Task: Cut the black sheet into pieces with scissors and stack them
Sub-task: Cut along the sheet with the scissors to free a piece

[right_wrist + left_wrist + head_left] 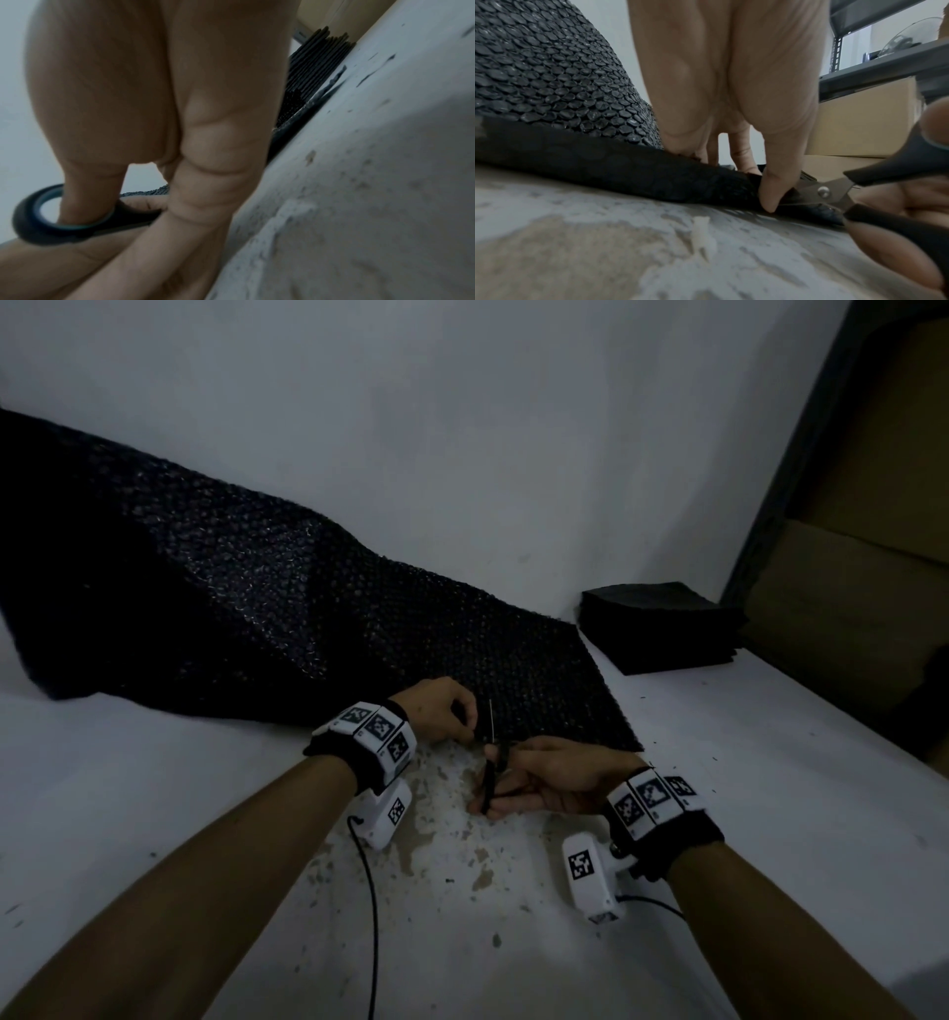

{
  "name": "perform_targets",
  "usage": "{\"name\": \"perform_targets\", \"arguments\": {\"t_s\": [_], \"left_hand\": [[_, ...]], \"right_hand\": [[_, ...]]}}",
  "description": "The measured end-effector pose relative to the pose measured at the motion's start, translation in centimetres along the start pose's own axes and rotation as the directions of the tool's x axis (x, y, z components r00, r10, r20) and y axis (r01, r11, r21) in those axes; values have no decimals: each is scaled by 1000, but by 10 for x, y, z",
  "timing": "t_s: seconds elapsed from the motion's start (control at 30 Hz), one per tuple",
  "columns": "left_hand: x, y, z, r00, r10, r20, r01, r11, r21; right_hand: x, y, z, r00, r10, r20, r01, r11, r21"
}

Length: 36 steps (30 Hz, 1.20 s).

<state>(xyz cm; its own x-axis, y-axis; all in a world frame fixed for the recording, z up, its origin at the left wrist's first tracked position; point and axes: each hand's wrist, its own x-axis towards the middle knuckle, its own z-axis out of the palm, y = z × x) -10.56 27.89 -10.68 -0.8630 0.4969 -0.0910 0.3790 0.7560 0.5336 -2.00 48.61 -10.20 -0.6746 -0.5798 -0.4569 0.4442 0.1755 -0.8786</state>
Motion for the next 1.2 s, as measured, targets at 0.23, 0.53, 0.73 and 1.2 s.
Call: {"name": "perform_targets", "arguments": {"t_s": [0.23,0.53,0.73,1.2], "left_hand": [[0,-1,0,1000,1,-2,-1,1000,8],[-3,5,0,1000,-17,4,17,1000,19],[-2,2,0,1000,-7,-4,7,1000,-12],[1,-13,-1,997,82,1,-82,993,-82]], "right_hand": [[3,2,-4,1000,1,-10,-1,1000,-5],[6,7,-5,999,-49,-7,49,998,-37],[5,7,-2,999,-32,-34,30,998,-62],[21,-8,-6,993,-8,-119,5,1000,-29]]}}
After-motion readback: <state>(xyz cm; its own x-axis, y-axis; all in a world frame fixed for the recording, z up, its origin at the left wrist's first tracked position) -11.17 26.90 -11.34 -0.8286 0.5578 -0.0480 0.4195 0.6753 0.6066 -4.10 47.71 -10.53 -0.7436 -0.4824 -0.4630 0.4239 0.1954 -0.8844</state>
